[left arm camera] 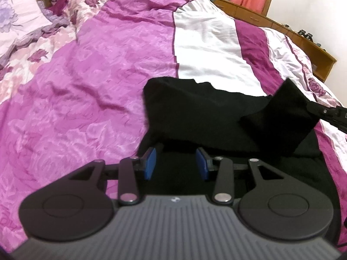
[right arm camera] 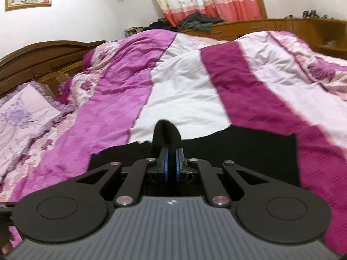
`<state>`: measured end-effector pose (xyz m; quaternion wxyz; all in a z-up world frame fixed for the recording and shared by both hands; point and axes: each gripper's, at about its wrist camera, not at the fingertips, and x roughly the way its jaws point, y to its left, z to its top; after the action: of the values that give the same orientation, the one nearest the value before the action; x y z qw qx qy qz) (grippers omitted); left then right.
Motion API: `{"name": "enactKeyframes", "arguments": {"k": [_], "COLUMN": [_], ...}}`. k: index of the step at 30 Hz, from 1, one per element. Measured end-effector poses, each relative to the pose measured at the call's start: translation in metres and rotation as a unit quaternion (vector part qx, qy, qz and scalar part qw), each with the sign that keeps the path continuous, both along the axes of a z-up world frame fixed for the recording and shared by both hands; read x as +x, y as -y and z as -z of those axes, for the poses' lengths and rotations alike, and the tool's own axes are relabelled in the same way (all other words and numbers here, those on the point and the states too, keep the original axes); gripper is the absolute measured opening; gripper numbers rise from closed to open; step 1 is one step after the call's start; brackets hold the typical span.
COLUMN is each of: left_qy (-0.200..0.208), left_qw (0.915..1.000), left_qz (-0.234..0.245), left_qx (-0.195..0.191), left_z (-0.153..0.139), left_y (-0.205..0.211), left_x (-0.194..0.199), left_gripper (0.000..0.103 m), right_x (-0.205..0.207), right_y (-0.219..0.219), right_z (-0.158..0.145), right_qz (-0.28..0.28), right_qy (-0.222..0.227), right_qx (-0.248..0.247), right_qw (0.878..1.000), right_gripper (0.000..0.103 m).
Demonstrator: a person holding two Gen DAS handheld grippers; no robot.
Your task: Fold small clothes
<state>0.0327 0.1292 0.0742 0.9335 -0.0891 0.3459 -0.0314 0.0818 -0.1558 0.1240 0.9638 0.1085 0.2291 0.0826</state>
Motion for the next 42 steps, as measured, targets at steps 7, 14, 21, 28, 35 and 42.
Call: {"name": "enactKeyframes", "arguments": {"k": [7,14,21,28,35,42], "left_qy": [0.002,0.008,-0.003,-0.014,-0.022,-0.03], "left_qw": [0.9999,0.9995,0.9989,0.9981,0.9982,0.9976], "left_qz": [0.01,0.021,0.031,0.04,0.039,0.039], "left_qx": [0.01,0.022,0.037,0.046,0.041,0.049], "left_z": [-0.002,-0.003,0.005,0.014,0.022,0.033], "left_y": [0.016,0.035,0.053,0.065,0.069,0.072], "left_x": [0.013,0.035,0.06,0.079,0.088,0.094], "left_gripper": [0.043,0.043,0.043,0.043,0.043,0.043], "right_x": [0.007,0.009,0.012,0.01,0.026,0.043], "right_y": [0.049,0.089,0.115,0.133,0.131,0.122], "right_z": [0.011,0.034,0.07,0.08,0.081,0.097], "right_qz": [0.05,0.095,0.107,0.107,0.073,0.046], "right_qy": [-0.002,0.002,-0.056,-0.07,-0.074,-0.091], "right_qx": [0.003,-0.002,-0.006,0.032,0.035,0.051], "right_qw": [0.999,0.996,0.993,0.991,0.994,0.993], "right_gripper": [0.006,0.006,0.006,0.023,0.05,0.039]}}
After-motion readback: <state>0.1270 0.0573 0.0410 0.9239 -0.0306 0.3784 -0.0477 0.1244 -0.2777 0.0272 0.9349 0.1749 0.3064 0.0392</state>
